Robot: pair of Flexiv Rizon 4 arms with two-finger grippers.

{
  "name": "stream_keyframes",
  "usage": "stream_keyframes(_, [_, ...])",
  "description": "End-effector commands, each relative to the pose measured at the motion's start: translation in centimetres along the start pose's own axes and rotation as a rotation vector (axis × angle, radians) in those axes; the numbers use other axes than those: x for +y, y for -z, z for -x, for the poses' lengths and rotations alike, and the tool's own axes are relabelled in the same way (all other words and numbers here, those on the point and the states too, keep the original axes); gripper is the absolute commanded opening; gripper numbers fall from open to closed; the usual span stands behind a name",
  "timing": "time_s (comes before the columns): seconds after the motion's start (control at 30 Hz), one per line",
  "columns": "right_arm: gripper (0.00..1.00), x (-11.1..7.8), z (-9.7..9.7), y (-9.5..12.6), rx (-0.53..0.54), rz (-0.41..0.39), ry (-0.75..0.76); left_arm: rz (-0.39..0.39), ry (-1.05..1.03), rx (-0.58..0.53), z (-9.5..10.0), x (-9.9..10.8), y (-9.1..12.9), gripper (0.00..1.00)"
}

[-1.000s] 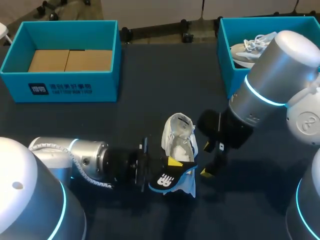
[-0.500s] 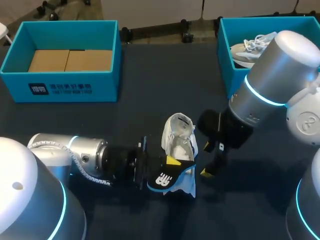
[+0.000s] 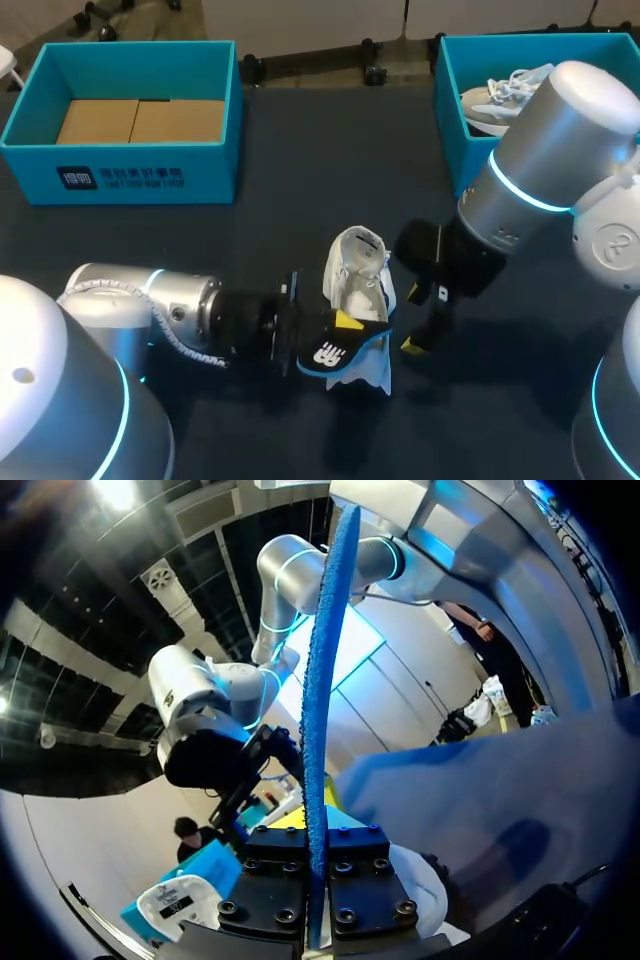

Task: Take the shoe out of the shoebox, open the shoe tongue, remove and reinsert the insole, then place the shoe into the shoebox

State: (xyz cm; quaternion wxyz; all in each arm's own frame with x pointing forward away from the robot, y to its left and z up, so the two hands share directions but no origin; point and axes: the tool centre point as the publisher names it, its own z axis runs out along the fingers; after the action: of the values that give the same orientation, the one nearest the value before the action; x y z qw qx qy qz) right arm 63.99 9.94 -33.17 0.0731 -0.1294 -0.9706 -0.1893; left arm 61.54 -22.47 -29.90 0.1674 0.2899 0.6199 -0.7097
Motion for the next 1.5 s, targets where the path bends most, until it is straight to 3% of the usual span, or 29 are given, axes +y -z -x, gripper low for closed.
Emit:
stream_keyframes(0.03, [1.00, 0.1, 0.0, -0.2, 0.000, 0.000, 0.000, -0.007, 0.003, 0.000, 0.1, 1.0, -0.3, 0.00])
stream_keyframes(0.53, [1.00, 0.1, 0.0, -0.2, 0.000, 0.000, 0.000, 0.052, 0.020, -0.002, 0.4, 3.2, -0.1, 0.00])
stream_keyframes(1.33, [1.00, 0.1, 0.0, -0.2, 0.000, 0.000, 0.000, 0.241, 0.023, 0.008, 0.3, 7.1, -0.1, 0.00])
stream_keyframes(1.5, [1.00, 0.1, 0.0, -0.2, 0.000, 0.000, 0.000, 0.244, 0.026, 0.008, 0.3, 7.2, 0.1, 0.00])
